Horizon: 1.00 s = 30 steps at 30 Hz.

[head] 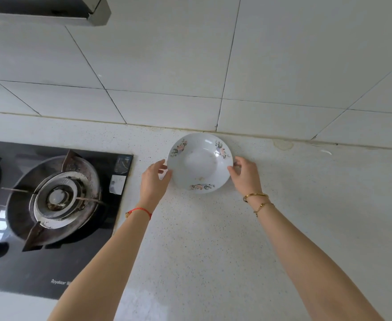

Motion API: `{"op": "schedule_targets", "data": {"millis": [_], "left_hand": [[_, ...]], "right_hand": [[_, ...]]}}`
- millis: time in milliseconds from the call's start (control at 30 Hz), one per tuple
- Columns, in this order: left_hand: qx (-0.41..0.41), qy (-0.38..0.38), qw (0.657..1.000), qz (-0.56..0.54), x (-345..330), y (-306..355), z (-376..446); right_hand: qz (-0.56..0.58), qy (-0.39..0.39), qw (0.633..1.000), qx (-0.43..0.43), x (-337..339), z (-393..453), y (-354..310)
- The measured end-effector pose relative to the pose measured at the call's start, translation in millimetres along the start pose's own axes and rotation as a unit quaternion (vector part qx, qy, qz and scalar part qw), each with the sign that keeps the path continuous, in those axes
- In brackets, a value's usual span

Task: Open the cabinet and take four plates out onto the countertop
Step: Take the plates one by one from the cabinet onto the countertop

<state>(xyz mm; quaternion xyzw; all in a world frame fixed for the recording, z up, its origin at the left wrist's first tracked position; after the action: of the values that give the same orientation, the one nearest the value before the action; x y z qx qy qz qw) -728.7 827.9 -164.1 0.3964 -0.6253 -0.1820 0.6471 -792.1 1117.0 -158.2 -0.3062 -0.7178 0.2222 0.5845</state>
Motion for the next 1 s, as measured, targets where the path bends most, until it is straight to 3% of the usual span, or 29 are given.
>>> {"op": "schedule_targets", "data": {"millis": [233,533,1000], "left_hand": [[-0.088,0.021,0.991,0.097,44,38,-48],[-0.196,0.028,0.964,0.179,83,84,-152],[-0.219,0.057,0.952,0.206,83,98,-342]], "right_hand": [[-0.094,0.046,0.991,0.077,42,-56,-14],[-0.135,0.081,0.977,0.147,84,-170,-16],[-0.094,0.109,0.973,0.180,131,-338,37]]}}
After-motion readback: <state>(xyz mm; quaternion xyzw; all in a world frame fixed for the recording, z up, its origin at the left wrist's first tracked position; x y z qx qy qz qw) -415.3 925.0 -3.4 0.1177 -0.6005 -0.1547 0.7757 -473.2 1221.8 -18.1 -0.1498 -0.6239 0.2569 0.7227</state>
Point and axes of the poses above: each hand's wrist, its own z-axis towards the middle knuckle, its own x-axis out of the back of the hand, y = z × x, the point moved 10 cm from there along z, towards the middle knuckle, and after that the axes turned 6 degrees about -x, right-handed, at the moved point
